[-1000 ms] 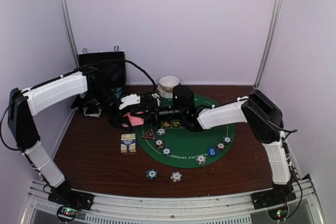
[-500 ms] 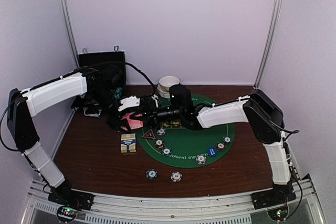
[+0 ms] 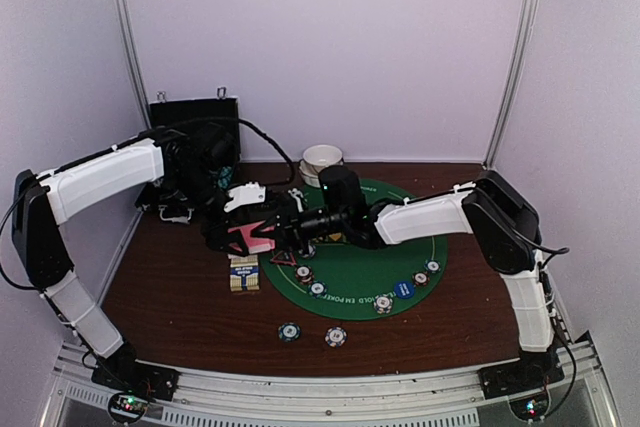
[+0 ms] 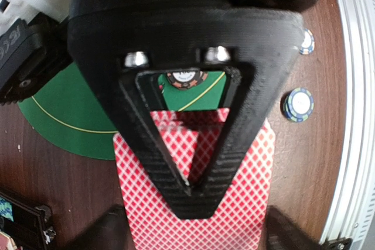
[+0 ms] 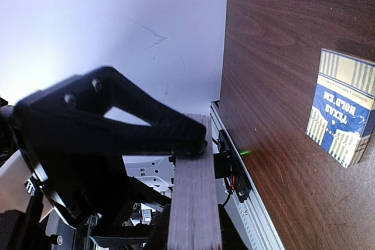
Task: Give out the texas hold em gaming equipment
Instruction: Pass from the right arm to the left, then pick up the poker card from the face-down deck piles.
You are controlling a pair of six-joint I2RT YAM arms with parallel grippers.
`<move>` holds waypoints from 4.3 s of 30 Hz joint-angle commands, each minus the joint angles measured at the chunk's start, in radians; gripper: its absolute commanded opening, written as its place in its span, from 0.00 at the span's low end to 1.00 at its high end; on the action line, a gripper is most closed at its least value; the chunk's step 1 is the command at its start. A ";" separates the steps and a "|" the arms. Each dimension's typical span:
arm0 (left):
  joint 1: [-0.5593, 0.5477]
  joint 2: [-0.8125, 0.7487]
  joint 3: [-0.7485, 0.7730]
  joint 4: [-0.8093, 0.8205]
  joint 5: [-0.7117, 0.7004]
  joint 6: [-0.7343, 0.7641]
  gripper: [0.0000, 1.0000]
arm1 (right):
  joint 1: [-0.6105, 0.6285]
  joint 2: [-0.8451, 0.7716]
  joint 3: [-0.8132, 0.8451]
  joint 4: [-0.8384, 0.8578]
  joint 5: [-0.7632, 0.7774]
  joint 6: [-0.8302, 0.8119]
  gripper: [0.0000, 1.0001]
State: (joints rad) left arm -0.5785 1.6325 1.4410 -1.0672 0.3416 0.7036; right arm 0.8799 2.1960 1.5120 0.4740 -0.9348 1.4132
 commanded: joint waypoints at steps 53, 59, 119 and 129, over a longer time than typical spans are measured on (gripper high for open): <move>-0.030 -0.045 -0.010 0.081 -0.088 0.033 0.43 | 0.024 0.032 0.106 -0.231 0.025 -0.131 0.29; -0.030 -0.045 -0.001 0.081 -0.074 0.004 0.38 | 0.025 0.010 0.122 -0.321 0.022 -0.207 0.34; -0.030 -0.046 -0.035 0.093 -0.138 -0.007 0.24 | -0.029 -0.194 -0.071 -0.330 0.028 -0.233 0.31; -0.030 -0.046 -0.041 0.094 -0.145 -0.004 0.23 | -0.039 -0.226 -0.086 -0.345 0.026 -0.243 0.25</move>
State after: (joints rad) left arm -0.6125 1.6165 1.3834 -1.0168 0.1909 0.7071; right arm 0.8459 2.0193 1.4376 0.1505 -0.9051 1.1881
